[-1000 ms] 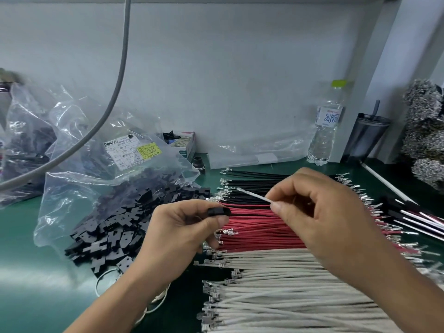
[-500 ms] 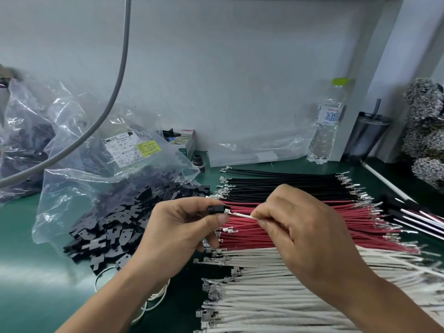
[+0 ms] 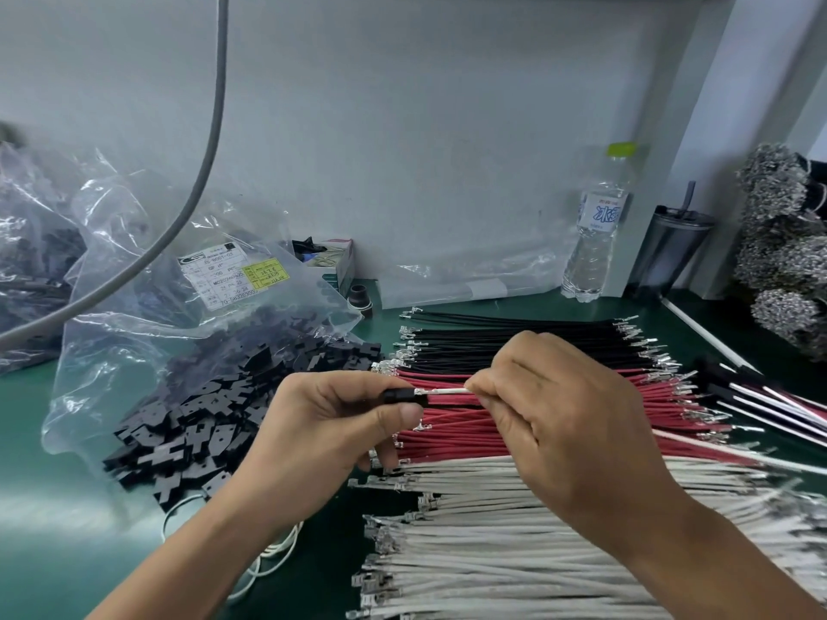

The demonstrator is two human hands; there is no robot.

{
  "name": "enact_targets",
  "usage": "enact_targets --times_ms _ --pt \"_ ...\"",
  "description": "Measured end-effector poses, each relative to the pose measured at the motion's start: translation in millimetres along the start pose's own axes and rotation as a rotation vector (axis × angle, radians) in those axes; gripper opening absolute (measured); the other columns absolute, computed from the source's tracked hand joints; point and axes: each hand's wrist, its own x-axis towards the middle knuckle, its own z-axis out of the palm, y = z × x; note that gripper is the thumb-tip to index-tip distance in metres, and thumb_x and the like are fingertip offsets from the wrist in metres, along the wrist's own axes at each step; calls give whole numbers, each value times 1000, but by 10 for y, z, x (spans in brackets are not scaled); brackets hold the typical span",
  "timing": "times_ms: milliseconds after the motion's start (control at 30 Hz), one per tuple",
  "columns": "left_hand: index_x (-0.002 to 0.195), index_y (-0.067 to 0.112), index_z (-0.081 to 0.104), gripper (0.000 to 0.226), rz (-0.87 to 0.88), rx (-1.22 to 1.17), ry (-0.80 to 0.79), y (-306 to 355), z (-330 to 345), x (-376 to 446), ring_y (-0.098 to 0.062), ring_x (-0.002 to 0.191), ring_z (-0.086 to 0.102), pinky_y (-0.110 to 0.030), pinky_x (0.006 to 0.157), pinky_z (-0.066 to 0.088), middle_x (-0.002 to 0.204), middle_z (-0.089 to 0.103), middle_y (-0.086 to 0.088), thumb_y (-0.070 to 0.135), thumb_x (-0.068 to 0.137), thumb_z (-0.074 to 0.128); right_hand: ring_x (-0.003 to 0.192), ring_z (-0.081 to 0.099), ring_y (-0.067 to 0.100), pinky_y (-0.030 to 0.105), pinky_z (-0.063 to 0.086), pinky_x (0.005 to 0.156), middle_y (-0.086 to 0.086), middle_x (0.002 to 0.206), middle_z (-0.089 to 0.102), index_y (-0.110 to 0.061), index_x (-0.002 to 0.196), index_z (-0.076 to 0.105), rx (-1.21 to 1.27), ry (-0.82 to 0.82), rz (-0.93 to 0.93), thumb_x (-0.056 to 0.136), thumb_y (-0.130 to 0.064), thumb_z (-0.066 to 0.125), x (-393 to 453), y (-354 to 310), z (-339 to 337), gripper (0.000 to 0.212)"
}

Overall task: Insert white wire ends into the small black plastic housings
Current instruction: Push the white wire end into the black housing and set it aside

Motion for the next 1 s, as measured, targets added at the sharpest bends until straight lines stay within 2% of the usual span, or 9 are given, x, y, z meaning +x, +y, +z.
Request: enact_targets --times_ms 167,333,433,533,633,700,767,833,1000 --pt "88 20 84 22 18 -2 36 3 -9 0 -19 52 67 -21 48 51 66 74 -11 31 69 83 76 57 10 25 50 64 -8 85 60 -15 92 75 134 -3 32 95 -14 67 -6 -3 31 8" --pt "89 20 83 21 36 14 22 -9 -17 9 -20 53 67 -23 49 51 65 72 -14 30 70 83 73 57 14 32 50 57 -6 83 60 -15 90 75 71 -18 -4 93 -12 71 6 31 3 6" --pt "88 24 83 18 63 41 17 -29 -14 -4 -20 53 66 -23 49 51 64 72 -14 32 71 82 74 58 14 32 51 60 -6 84 60 -14 91 75 90 -6 14 93 -13 67 3 -20 25 8" --pt "89 24 83 16 82 66 -15 -38 -35 -5 -22 54 67 -24 50 51 65 71 -14 31 74 83 78 58 7 22 49 68 -9 86 59 -14 90 75 229 -27 100 92 -18 65 6 -27 38 10" --pt "90 21 82 13 79 78 -50 -60 -69 1 -21 55 67 -25 50 51 67 72 -11 25 78 83 81 59 7 14 44 71 -13 87 59 -17 91 75 387 -58 187 91 -17 67 -12 -7 51 9" --pt "89 23 82 10 115 144 -38 -77 -75 -3 -20 52 66 -28 49 53 71 72 -9 24 79 83 80 59 9 18 47 70 -12 86 59 -17 91 75 369 -82 165 91 -15 66 -28 -22 66 9" --pt "87 28 81 8 179 255 -7 -96 -68 -5 -18 50 64 -33 49 56 76 72 -6 27 80 82 77 57 12 31 51 65 -7 86 58 -14 90 73 217 -83 74 92 -13 65 -34 -40 90 8" --pt "87 31 80 7 202 312 14 -116 -60 -1 -16 49 63 -31 49 56 76 71 -4 28 81 82 76 56 19 38 50 60 -2 85 58 -10 89 71 129 -76 20 93 -7 67 -34 -19 102 7" --pt "87 32 80 10 190 335 24 -138 -59 11 -15 46 61 -23 48 51 70 70 -5 25 82 85 74 51 20 37 48 54 1 85 57 -6 94 71 6 -35 -53 90 1 72 -43 28 110 8"
